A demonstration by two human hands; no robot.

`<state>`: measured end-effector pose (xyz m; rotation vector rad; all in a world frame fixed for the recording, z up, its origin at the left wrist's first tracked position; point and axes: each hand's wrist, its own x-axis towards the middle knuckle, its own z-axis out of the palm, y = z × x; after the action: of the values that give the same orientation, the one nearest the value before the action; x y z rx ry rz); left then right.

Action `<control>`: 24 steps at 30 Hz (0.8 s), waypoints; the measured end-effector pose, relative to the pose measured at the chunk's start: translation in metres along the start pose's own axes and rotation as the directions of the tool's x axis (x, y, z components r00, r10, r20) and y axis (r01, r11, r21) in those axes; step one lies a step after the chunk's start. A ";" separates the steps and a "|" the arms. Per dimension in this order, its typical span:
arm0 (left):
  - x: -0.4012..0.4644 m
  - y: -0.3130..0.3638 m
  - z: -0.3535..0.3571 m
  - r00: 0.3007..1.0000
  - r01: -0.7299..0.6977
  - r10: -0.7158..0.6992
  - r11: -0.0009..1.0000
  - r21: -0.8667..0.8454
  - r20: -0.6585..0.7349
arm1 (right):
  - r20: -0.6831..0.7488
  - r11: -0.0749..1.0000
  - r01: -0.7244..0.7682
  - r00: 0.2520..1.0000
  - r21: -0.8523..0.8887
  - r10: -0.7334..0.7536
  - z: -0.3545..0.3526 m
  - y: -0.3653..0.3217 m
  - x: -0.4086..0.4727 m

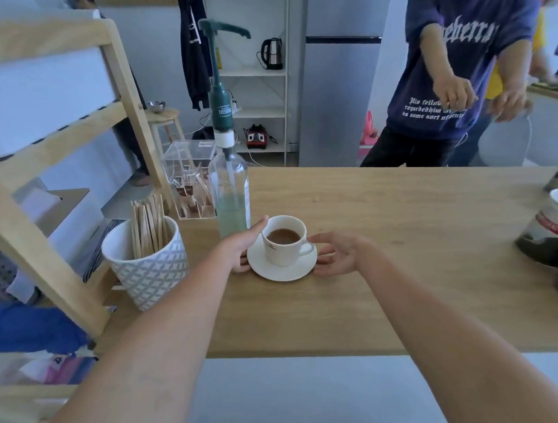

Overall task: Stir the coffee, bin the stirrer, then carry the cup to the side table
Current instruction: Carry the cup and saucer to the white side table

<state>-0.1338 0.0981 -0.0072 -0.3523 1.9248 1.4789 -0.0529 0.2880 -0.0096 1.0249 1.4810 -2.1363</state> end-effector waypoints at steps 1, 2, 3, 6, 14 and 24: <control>0.002 0.000 0.001 1.000 0.006 -0.006 1.000 -0.008 0.000 | -0.002 1.000 -0.012 1.000 0.000 0.012 0.000 0.001 0.004; 0.003 -0.001 0.001 1.000 0.009 -0.009 1.000 -0.018 -0.003 | -0.005 1.000 -0.013 1.000 -0.001 0.013 0.000 0.002 0.006; 0.004 -0.002 0.002 1.000 0.008 -0.009 1.000 -0.027 -0.007 | -0.015 1.000 -0.003 1.000 0.001 0.003 0.000 0.002 0.008; 0.006 -0.005 0.003 1.000 0.001 -0.002 0.999 -0.051 -0.016 | -0.054 0.999 0.028 0.998 0.018 -0.027 0.002 0.003 0.010; 0.002 -0.004 0.018 0.999 -0.024 0.025 0.999 -0.040 0.041 | -0.120 0.999 -0.026 0.993 -0.029 0.022 -0.013 0.011 -0.008; -0.030 0.004 0.109 0.974 -0.066 0.034 0.988 0.139 0.222 | -0.182 0.943 0.112 0.982 0.313 -0.056 -0.098 0.036 -0.066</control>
<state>-0.0760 0.1950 0.0013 -0.0711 1.8608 1.3384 0.0505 0.3551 -0.0048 1.3074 1.2921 -2.4642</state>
